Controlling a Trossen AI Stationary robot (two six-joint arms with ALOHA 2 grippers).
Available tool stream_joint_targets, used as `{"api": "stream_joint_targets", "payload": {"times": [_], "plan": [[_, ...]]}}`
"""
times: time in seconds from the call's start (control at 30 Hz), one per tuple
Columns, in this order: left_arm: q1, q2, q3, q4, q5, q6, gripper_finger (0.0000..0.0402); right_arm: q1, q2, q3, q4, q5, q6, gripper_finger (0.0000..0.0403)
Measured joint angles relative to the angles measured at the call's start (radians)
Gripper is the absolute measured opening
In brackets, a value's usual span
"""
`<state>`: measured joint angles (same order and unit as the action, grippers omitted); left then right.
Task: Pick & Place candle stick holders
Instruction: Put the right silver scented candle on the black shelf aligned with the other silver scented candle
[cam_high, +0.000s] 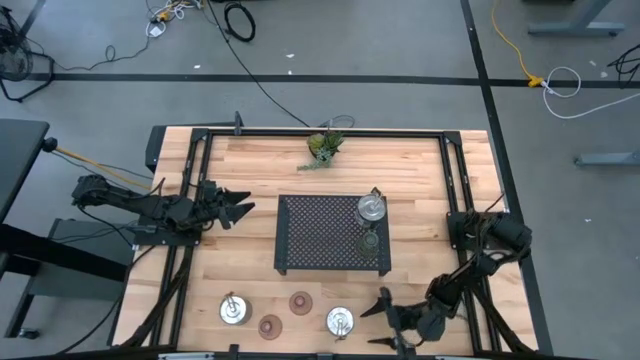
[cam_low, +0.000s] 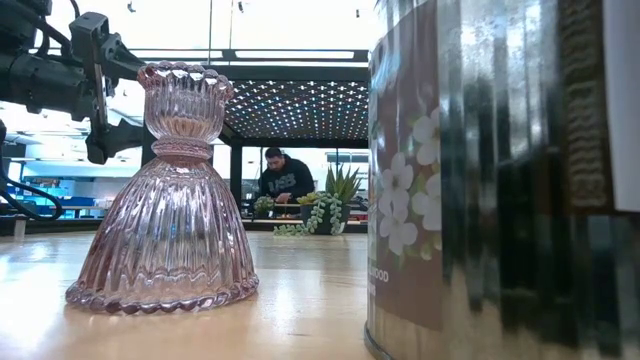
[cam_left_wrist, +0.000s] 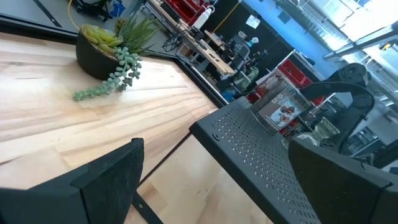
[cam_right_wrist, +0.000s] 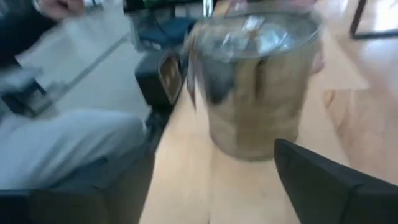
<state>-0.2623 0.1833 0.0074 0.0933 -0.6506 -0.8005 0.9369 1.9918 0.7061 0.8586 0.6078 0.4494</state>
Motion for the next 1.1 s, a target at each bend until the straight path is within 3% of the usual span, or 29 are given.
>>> {"api": "stream_joint_targets", "payload": {"times": [0.3,1.1], "plan": [[0.0,0.0,0.0,0.0,0.01,0.0,0.0399,-0.027,0.01,0.019,-0.077,-0.024,-0.002,0.0382],[0.0,0.0,0.0,-0.002,0.016,0.027,0.0399,-0.104,0.01,0.012,-0.089,-0.015,0.027,0.0387]]}}
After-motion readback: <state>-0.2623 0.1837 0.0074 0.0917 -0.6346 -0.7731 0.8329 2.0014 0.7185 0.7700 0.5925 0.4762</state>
